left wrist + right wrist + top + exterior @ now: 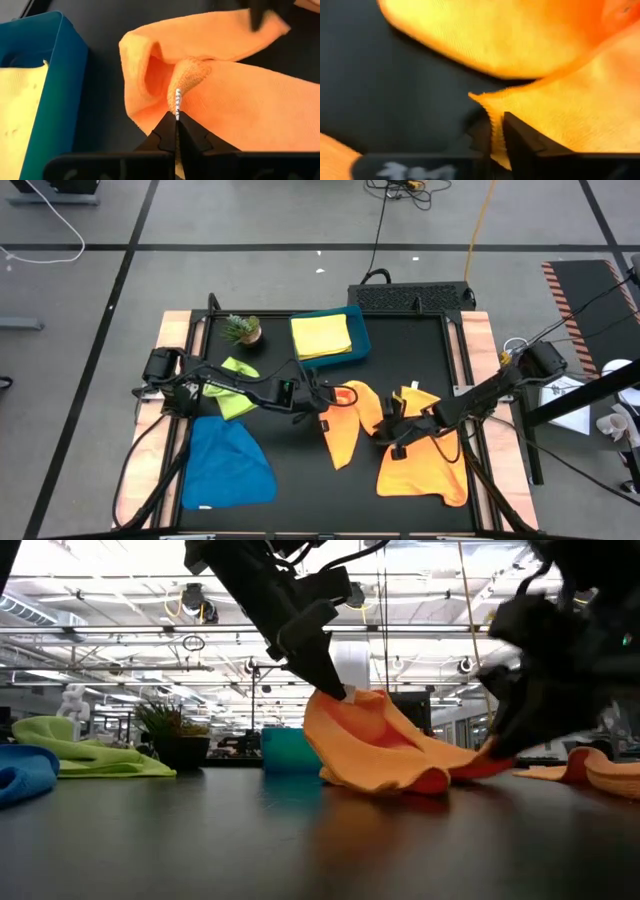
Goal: Fold microfiber towels
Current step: Fold the top orange microfiber cloth
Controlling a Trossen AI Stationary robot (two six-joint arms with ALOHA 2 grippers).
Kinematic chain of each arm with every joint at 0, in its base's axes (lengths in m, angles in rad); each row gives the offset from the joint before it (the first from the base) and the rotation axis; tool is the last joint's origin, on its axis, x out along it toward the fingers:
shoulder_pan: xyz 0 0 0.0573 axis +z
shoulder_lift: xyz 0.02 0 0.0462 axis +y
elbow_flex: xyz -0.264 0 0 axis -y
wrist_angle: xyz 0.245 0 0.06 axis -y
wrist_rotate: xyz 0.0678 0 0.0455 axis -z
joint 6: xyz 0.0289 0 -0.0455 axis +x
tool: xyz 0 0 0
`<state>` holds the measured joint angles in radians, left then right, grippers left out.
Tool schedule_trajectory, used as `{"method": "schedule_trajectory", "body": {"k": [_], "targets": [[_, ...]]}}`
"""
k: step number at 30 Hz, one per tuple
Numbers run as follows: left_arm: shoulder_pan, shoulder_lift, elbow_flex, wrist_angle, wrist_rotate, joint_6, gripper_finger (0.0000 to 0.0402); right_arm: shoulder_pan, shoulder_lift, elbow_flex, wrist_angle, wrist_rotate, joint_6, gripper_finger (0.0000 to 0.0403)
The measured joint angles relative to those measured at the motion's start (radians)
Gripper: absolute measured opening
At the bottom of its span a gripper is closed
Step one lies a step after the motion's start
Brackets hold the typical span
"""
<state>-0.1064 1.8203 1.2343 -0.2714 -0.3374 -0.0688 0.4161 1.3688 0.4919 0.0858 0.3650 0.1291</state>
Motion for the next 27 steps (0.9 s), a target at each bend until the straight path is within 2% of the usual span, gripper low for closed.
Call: {"method": "schedule_trajectory", "body": {"k": [3, 10, 16, 20, 23, 27], "targets": [[-0.010, -0.030, 0.000, -0.030, 0.012, 0.008, 0.0004, 0.010, -0.072, 0.000, -0.002, 0.001, 0.000, 0.0006], [-0.091, -0.201, 0.000, -0.163, 0.025, -0.004, 0.0003, 0.074, -0.314, 0.000, 0.073, -0.003, 0.002, 0.0006], [-0.214, -0.370, 0.001, -0.175, 0.022, -0.008, 0.0006, 0.144, -0.500, 0.001, 0.240, -0.165, -0.070, 0.0004], [-0.298, -0.467, 0.000, -0.204, -0.029, -0.041, 0.0005, 0.180, -0.575, 0.002, 0.331, -0.209, -0.088, 0.0001], [-0.351, -0.517, 0.000, -0.261, -0.087, -0.080, 0.0007, 0.189, -0.609, 0.001, 0.338, -0.170, -0.086, 0.0001], [-0.360, -0.528, -0.009, -0.329, -0.157, -0.158, 0.0004, 0.177, -0.623, 0.001, 0.251, -0.029, -0.059, 0.0001]]}}
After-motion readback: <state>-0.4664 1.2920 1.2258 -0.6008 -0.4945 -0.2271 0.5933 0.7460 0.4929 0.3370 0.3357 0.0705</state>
